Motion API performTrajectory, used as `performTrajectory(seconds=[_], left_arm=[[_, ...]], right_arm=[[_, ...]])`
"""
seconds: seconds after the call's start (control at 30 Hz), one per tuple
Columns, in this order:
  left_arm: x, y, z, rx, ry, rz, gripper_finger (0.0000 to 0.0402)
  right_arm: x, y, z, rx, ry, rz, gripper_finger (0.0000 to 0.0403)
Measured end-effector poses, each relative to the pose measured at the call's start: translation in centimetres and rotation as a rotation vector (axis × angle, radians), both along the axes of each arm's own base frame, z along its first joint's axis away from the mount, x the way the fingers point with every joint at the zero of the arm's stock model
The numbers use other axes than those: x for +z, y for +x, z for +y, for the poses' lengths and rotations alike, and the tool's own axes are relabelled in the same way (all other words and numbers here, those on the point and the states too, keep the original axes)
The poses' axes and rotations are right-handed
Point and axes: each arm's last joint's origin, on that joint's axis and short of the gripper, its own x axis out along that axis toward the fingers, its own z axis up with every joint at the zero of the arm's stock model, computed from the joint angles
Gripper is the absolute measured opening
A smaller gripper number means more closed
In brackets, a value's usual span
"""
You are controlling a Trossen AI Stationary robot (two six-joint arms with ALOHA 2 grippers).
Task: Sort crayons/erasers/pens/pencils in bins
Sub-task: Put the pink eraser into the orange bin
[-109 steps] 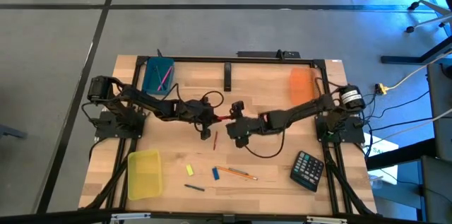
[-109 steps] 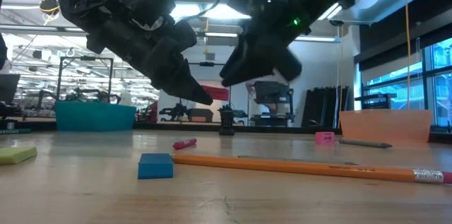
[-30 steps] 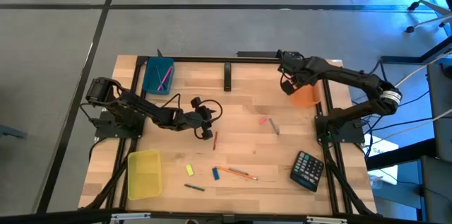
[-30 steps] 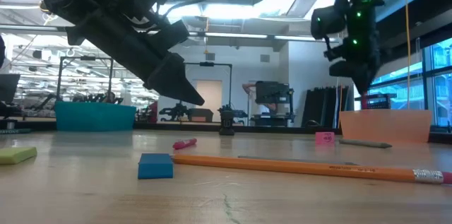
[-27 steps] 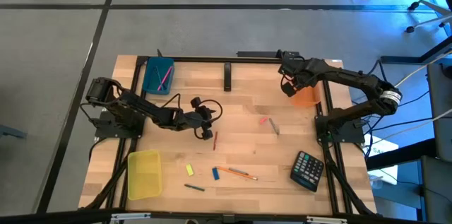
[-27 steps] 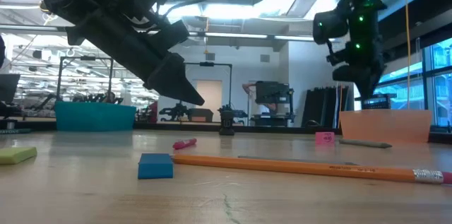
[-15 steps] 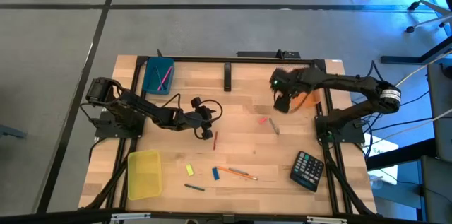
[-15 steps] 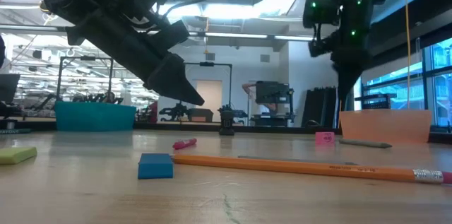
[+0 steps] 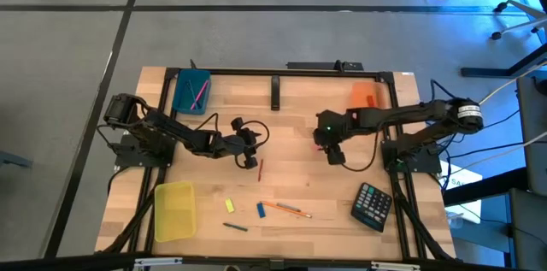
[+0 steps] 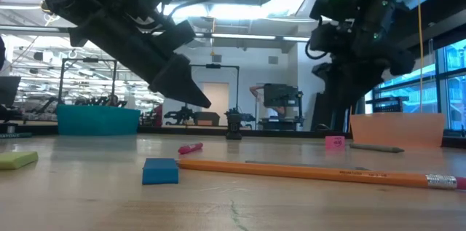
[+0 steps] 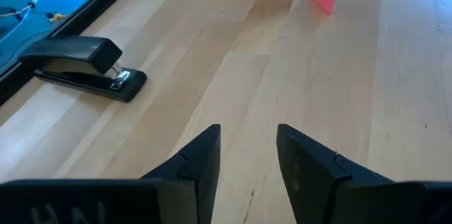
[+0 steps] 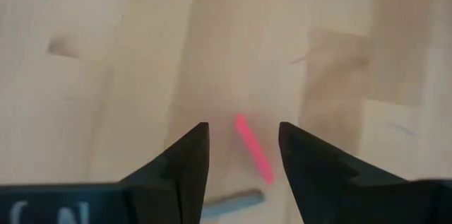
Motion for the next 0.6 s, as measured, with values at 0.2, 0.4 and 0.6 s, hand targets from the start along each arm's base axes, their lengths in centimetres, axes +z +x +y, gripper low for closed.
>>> performTrajectory(seconds=[0.2,0.4,0.6], left_arm=[[0.1,0.1,0.0,0.001,-0.002,-0.020,0.0132],[0.1,0.1,0.0,-0.001,0.002,-0.018,0.0132],[0.1,0.1,0.2,0.004,0.004,-0.016,0.0131]], right_arm=[[-2.1,1.1,-0.2,0.038,-0.011,0.042,0.0173],[-4.5,1.7,-0.2,0.039,0.003,0.123,0.0162],[-4.8,1.9,-0.2,0.036,0.009,0.135,0.0069]])
